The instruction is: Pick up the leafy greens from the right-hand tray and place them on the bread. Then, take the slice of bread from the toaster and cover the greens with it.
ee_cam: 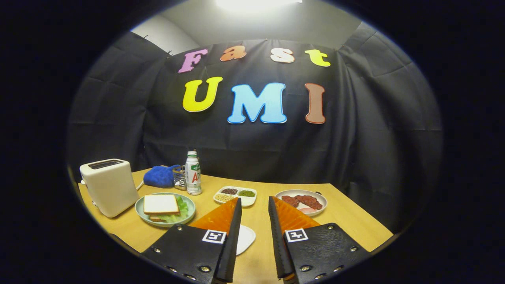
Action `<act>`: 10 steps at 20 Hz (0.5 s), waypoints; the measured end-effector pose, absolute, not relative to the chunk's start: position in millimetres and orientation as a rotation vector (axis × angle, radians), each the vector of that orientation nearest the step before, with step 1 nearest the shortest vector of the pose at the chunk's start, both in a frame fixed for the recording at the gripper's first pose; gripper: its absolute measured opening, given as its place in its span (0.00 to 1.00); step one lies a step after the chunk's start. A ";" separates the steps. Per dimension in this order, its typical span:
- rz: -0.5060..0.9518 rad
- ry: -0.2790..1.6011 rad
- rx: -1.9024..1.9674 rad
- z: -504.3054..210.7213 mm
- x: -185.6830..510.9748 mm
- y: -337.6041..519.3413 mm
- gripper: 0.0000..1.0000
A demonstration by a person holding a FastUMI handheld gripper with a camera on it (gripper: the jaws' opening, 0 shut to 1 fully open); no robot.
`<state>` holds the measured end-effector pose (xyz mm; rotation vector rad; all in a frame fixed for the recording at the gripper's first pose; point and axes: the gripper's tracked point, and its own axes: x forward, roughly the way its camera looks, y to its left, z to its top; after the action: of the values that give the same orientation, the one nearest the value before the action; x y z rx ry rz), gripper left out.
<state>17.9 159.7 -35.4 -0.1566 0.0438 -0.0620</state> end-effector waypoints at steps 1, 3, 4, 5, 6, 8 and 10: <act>-0.083 0.043 -0.163 -34.5 12.0 143.6 0.40; -0.121 0.034 -0.171 -31.2 1.9 117.3 0.40; -0.130 0.027 -0.168 -29.1 -3.3 106.6 0.40; -0.129 0.026 -0.156 -28.7 -7.8 96.7 0.40; -0.125 0.028 -0.135 -29.8 -12.9 87.2 0.40; -0.132 0.027 -0.090 -30.8 -22.6 63.0 0.40; -0.159 0.023 -0.105 -32.5 -31.3 33.1 0.40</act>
<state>-31.3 33.1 -32.5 -0.1045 0.0227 -0.1594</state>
